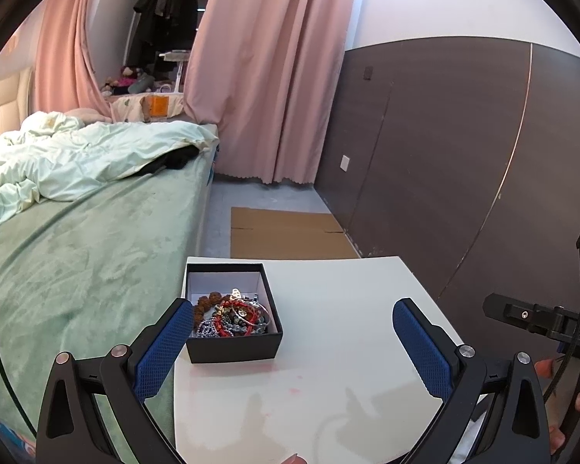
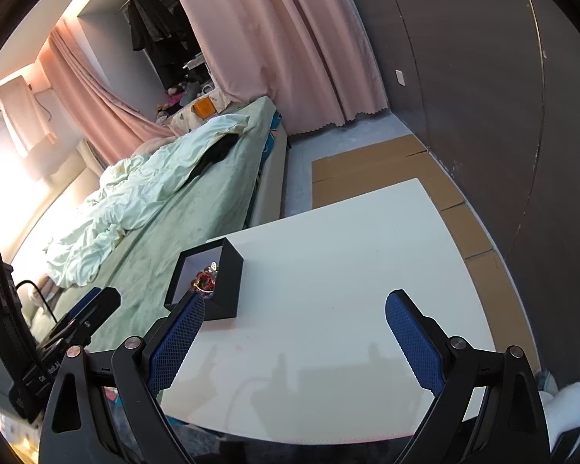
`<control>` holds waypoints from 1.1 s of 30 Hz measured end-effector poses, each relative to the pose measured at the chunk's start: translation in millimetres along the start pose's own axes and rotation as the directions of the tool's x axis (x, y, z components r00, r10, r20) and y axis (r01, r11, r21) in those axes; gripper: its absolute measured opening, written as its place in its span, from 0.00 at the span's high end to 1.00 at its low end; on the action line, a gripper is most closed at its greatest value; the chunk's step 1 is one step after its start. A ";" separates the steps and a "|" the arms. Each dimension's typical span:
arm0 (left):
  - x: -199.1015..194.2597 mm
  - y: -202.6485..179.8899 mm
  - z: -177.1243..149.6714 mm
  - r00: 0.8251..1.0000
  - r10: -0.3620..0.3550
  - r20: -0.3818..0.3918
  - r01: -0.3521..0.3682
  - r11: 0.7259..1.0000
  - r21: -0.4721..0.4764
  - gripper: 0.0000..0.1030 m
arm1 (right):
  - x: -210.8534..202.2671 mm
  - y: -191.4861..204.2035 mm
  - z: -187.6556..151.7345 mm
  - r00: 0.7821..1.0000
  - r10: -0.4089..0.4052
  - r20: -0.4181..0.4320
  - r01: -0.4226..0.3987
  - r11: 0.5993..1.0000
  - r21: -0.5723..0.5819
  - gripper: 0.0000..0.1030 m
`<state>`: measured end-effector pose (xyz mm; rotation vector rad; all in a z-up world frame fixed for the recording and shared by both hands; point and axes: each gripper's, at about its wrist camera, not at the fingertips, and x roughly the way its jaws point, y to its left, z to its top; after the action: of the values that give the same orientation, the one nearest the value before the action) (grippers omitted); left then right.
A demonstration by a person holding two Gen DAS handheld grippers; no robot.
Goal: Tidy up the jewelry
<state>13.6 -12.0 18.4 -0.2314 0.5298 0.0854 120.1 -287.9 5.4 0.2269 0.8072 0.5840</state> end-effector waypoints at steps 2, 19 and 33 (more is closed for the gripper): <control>-0.7 -0.5 0.3 1.000 0.004 0.003 -0.004 1.000 0.003 0.00 | 0.1 0.6 -0.1 1.000 -0.001 0.000 0.001 1.000 0.001 0.07; -4.1 -1.3 -0.1 0.999 0.031 0.014 -0.031 0.999 0.011 0.00 | -0.9 -0.9 -6.4 1.000 -0.003 0.001 0.003 1.000 0.003 0.07; -3.7 -0.1 -0.7 0.998 0.062 0.021 -0.063 0.998 0.023 0.00 | -0.3 0.5 -9.3 1.000 -0.006 -0.004 0.006 1.000 -0.001 0.07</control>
<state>10.1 -12.3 19.8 -0.1910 0.5179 0.1424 112.9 -287.9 -0.5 0.2225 0.8116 0.5797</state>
